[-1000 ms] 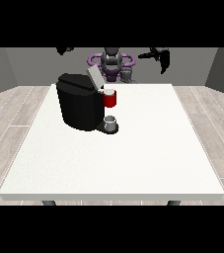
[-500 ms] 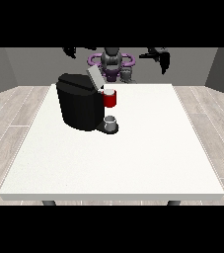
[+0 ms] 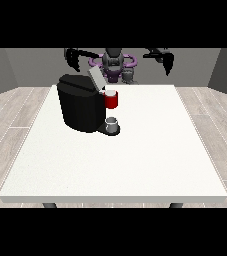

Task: Insert the coffee pod into the coffee machine and close the lid

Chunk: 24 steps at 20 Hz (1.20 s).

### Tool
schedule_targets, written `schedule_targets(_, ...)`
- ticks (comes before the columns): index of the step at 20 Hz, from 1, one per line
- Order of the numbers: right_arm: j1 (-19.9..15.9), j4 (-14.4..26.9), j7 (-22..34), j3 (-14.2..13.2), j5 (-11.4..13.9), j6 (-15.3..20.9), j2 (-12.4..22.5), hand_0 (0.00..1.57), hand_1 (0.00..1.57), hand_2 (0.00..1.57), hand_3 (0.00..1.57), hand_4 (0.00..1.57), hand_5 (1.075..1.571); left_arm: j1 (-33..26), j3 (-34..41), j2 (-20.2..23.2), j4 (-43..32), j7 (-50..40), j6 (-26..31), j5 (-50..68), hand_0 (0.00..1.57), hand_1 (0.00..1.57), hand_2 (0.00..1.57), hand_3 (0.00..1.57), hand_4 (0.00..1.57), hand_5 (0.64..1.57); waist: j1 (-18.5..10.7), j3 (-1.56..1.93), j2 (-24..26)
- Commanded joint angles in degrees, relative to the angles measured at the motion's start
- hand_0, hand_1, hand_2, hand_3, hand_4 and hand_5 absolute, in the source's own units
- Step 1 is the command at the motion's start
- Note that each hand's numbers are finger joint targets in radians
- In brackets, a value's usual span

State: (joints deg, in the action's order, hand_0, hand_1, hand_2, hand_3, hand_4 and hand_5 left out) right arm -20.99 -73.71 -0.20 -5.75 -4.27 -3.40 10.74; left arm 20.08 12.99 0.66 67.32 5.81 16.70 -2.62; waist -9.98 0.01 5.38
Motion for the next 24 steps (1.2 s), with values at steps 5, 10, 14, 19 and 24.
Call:
schedule_targets(5,-5.80,6.09,-3.25,-0.05,1.49,-0.63,-0.50,0.00,0.00,0.00,0.00,0.00,1.571,-5.13,-1.54,1.95,7.16,0.27,-0.69,1.64,0.00,0.00,0.00,0.00,0.00,1.571,1.52,-0.01,-5.48)
schedule_targets(10,-10.16,8.42,-0.62,-1.06,0.89,-2.86,1.48,0.00,0.00,0.00,0.00,0.00,1.571,-5.50,-1.99,2.30,9.85,0.18,-2.65,2.46,0.00,0.00,0.00,0.00,0.00,1.571,2.66,-0.01,-6.67)
schedule_targets(14,-10.78,11.57,-3.69,-0.36,3.79,0.18,-0.07,0.00,0.00,0.00,0.00,0.00,1.571,-4.64,-1.98,4.18,14.34,-7.75,-0.58,5.69,0.00,0.00,0.00,0.00,0.00,1.571,0.41,0.00,-6.09)
schedule_targets(19,-11.63,12.97,-7.02,0.01,4.15,0.20,-1.82,0.00,0.00,0.00,0.00,0.00,1.571,-3.79,-1.23,4.67,13.01,-3.58,-3.72,4.92,0.00,0.00,0.00,0.00,0.00,1.571,2.55,0.00,-9.48)
schedule_targets(24,-13.55,13.92,-3.76,1.36,5.05,-1.99,-1.01,0.00,0.00,0.00,0.00,0.00,1.571,-6.86,-3.93,2.74,13.26,-1.09,-5.61,2.67,0.00,0.00,0.00,0.00,0.00,1.571,2.95,-0.01,-8.51)
